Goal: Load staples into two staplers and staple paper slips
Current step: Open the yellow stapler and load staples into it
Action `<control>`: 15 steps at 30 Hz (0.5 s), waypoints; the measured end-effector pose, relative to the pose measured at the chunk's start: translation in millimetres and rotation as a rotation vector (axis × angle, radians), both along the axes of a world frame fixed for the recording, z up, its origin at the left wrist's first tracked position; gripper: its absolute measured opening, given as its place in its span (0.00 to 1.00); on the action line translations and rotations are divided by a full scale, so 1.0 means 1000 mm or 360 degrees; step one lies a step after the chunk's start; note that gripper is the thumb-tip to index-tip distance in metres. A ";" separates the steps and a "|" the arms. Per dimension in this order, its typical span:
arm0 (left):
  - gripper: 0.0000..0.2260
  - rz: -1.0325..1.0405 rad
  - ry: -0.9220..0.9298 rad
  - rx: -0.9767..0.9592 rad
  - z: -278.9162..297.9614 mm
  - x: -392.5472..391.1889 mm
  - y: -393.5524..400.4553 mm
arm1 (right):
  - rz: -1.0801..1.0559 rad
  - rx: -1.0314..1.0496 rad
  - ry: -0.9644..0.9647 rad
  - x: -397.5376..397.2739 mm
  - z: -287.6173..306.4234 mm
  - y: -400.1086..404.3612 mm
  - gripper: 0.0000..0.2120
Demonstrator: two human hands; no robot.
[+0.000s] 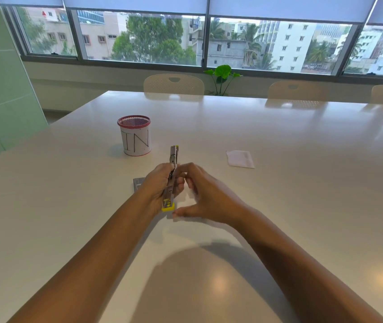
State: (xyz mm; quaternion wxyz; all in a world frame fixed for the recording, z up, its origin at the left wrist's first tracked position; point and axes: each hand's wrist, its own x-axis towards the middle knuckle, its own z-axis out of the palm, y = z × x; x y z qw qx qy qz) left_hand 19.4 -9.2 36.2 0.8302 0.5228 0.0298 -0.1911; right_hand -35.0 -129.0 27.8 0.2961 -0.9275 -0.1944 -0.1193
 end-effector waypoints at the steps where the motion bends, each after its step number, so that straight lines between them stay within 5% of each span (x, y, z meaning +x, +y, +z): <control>1: 0.07 0.0015 0.0010 -0.0022 0.000 -0.001 0.000 | 0.0002 -0.0005 -0.0034 -0.001 -0.001 0.002 0.35; 5: 0.05 -0.0094 -0.0004 -0.0108 -0.002 -0.002 0.000 | -0.0124 0.0047 -0.0141 0.000 0.000 0.003 0.29; 8: 0.06 -0.0302 -0.0144 -0.0023 -0.003 -0.006 0.000 | -0.0177 0.0459 -0.0099 0.007 -0.004 0.001 0.24; 15: 0.11 -0.0571 -0.0314 0.0092 -0.006 -0.014 -0.004 | -0.0377 0.0940 0.0032 0.018 -0.007 -0.006 0.27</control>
